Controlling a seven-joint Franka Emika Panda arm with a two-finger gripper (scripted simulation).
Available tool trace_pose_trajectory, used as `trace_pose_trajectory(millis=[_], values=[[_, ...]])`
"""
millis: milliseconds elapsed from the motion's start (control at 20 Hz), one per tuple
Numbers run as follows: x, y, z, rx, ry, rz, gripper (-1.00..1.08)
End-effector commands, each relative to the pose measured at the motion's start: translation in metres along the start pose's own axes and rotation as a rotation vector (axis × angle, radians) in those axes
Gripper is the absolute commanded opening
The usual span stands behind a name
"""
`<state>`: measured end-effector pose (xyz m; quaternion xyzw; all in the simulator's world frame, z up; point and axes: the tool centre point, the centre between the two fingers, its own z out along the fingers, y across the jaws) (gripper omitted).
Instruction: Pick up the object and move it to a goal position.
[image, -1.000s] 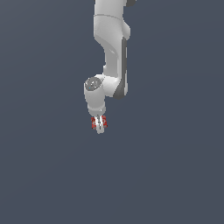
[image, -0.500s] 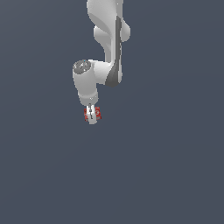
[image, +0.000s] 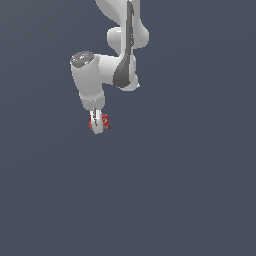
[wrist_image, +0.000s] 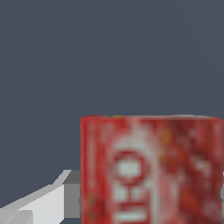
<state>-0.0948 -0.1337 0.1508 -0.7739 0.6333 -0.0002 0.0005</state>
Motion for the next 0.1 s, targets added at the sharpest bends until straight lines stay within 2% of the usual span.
trace_pose_trajectory(millis=[0,50], values=[[0.0016,0.0012,-0.0044,-0.001,0.0,-0.001,-1.0],[0.0017,0.0013,-0.0047,-0.001,0.0,-0.001,-1.0]])
